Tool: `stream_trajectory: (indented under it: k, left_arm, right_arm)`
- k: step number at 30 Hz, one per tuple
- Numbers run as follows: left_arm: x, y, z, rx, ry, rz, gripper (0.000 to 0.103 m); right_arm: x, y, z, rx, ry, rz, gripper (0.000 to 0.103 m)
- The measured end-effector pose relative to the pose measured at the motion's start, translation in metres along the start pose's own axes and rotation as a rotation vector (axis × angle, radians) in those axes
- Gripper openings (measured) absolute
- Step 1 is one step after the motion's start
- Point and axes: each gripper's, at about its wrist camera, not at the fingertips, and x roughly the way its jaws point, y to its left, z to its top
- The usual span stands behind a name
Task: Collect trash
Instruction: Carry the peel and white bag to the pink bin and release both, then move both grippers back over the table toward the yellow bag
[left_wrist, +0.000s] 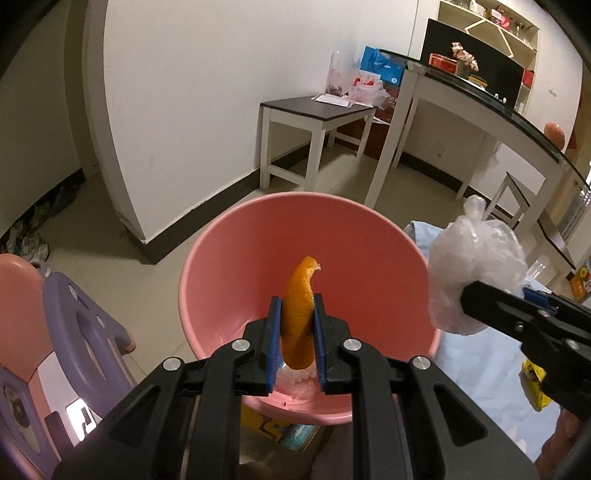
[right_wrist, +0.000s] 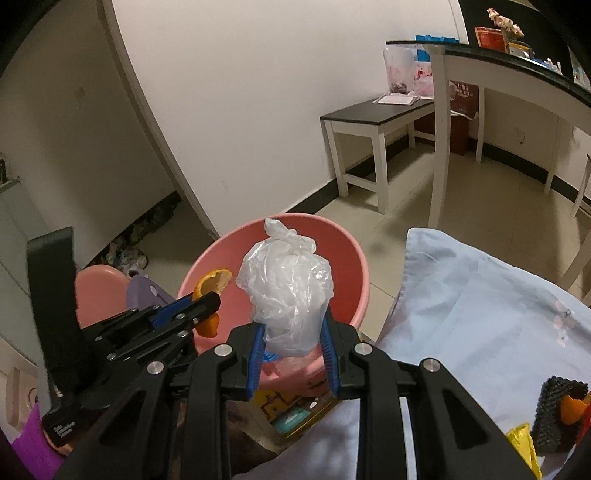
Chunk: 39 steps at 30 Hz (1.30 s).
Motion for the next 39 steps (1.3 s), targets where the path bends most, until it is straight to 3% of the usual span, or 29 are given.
stream_trajectory:
  k: [9, 20, 24, 39]
  left_arm:
    - [0.007, 0.01, 0.0, -0.031, 0.011, -0.027, 0.016]
    - [0.01, 0.015, 0.002, -0.046, 0.033, -0.053, 0.028]
    - [0.009, 0.016, 0.003, -0.055, 0.035, -0.062, 0.03]
    - [-0.011, 0.003, 0.0, -0.013, -0.005, -0.085, 0.031]
  right_arm:
    - [0.025, -0.001, 0.002, 0.003, 0.035, -0.018, 0.027]
    - [0.041, -0.005, 0.005, 0.007, 0.048, -0.023, 0.032]
    - [0.041, -0.007, 0.005, 0.019, 0.049, -0.013, 0.046]
    - [0.014, -0.015, -0.006, 0.042, 0.013, -0.019, 0.048]
